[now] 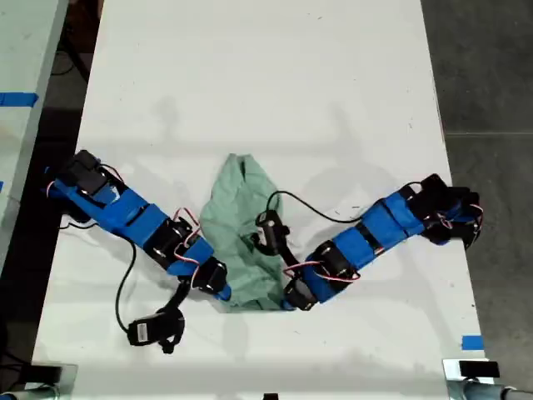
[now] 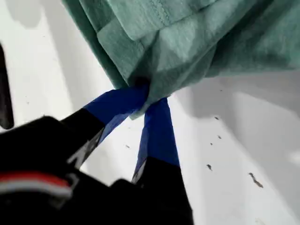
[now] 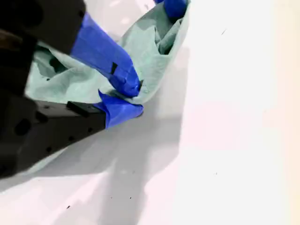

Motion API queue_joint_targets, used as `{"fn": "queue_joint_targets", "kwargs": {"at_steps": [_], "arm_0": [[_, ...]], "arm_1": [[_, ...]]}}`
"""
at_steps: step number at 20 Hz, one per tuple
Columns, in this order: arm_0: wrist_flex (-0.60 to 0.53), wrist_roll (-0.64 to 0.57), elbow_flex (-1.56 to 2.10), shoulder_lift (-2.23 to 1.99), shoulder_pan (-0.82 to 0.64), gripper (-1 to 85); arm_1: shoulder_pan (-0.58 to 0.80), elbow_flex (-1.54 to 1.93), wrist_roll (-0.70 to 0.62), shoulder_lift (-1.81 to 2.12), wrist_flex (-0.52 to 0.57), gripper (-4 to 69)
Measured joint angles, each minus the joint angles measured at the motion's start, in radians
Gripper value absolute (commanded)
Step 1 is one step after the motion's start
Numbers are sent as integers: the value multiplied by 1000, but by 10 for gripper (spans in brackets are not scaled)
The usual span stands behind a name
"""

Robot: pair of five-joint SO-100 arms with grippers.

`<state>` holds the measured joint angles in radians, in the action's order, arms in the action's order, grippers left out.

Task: Fold t shirt

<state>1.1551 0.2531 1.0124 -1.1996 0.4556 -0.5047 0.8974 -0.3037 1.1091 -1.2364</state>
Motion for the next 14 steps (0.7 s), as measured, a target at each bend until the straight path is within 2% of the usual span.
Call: {"fn": "queue_joint_targets", "kwargs": {"at_steps": [1, 4, 8, 11, 12, 13, 14], "arm_0": [[6, -14, 3, -38, 5, -3], [124, -35, 28, -167, -17, -3], [318, -80, 84, -324, -183, -3], [385, -130, 213, -446, -342, -3], [393, -149, 262, -483, -400, 73], [399, -173, 296, -506, -454, 248], [408, -196, 304, -517, -502, 298]], "arm_1": [[-2, 0, -28, 48, 3, -1], [64, 71, -152, 252, 5, -1], [336, 202, -301, 477, -48, 1], [488, 202, -382, 500, -118, 1], [523, 202, -403, 500, -132, 142], [560, 202, -420, 500, -143, 309], [600, 202, -439, 500, -155, 345]]}}
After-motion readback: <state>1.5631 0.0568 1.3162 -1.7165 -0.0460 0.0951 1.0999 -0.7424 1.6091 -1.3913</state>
